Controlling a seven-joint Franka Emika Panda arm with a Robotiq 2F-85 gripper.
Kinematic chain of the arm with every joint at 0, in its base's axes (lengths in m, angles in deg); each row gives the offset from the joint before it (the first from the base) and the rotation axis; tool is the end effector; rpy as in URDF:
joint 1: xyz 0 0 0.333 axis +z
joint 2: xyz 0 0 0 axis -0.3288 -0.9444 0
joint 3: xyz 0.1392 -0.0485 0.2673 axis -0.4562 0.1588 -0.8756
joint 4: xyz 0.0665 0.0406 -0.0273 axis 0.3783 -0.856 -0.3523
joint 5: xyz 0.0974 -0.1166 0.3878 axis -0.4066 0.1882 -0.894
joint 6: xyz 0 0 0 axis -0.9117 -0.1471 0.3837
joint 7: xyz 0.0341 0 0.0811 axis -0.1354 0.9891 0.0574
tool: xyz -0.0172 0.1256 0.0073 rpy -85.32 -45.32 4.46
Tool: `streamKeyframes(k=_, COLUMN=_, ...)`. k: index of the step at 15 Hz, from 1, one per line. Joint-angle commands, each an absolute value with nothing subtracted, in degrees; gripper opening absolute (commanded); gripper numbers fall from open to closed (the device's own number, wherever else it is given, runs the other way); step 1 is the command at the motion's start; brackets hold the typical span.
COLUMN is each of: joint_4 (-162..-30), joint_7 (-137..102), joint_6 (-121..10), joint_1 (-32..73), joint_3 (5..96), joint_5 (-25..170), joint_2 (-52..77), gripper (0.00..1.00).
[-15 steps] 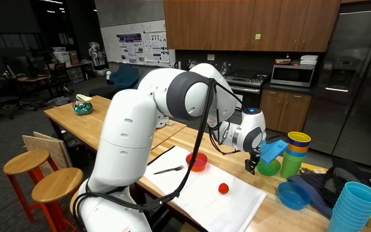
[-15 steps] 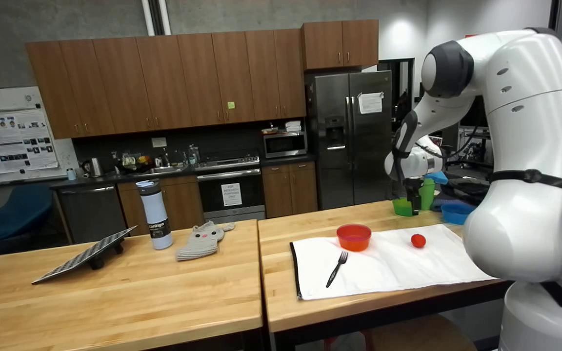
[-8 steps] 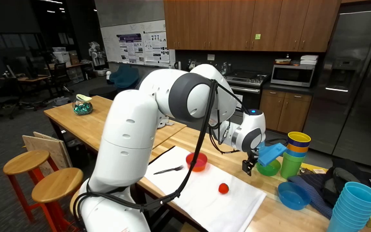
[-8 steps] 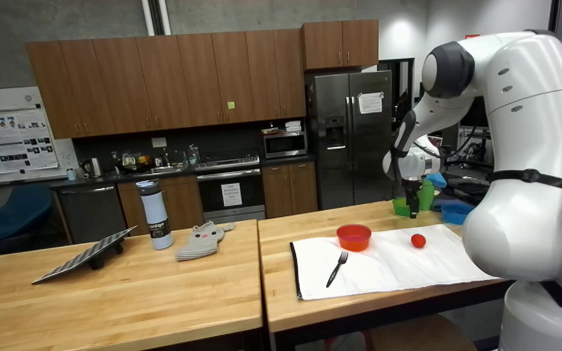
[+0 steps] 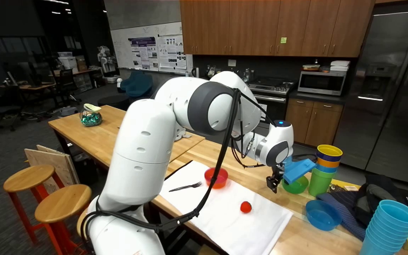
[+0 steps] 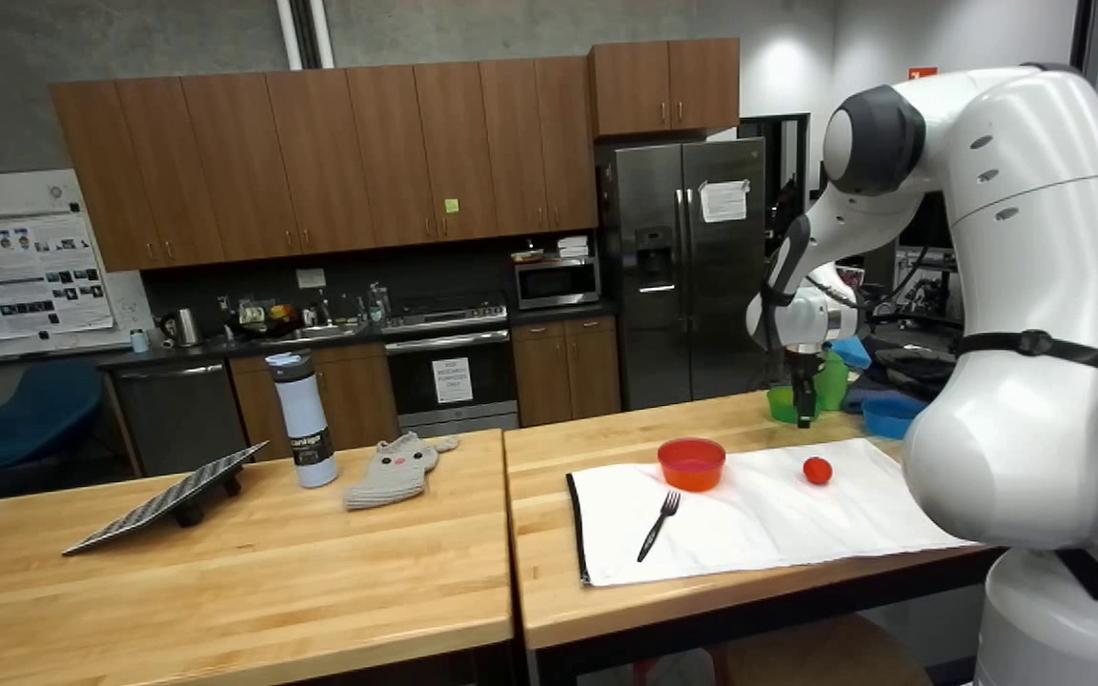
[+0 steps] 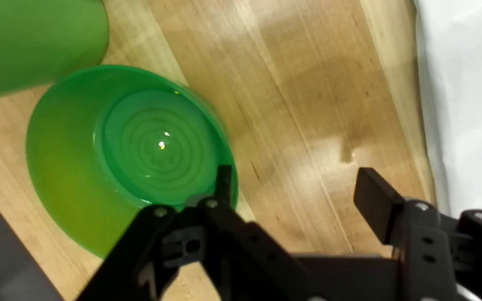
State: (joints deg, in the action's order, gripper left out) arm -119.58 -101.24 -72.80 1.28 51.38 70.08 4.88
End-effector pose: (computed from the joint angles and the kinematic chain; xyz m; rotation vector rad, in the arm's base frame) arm 0.5887 -0.2426 0.2122 2.5821 1.4334 0.1474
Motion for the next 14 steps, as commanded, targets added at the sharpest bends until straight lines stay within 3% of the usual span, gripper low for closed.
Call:
streamKeyframes(k=1, joint_4=-118.12, joint_7=-101.61, joint_6=-71.48, joint_1=0.01, joint_3=50.36, joint_5=69.24, joint_2=4.62, gripper=0.44)
streamKeyframes(k=7, joint_4=-118.11, joint_7=-101.76, joint_6=-71.57, joint_1=-0.11, joint_3=50.13, joint_5=68.96, joint_2=4.87, gripper=0.01)
streamKeyframes(k=14, joint_4=-122.71, joint_7=-105.67, joint_6=-75.63, joint_1=0.31, joint_3=48.14, joint_5=69.20, joint_2=10.88, gripper=0.01)
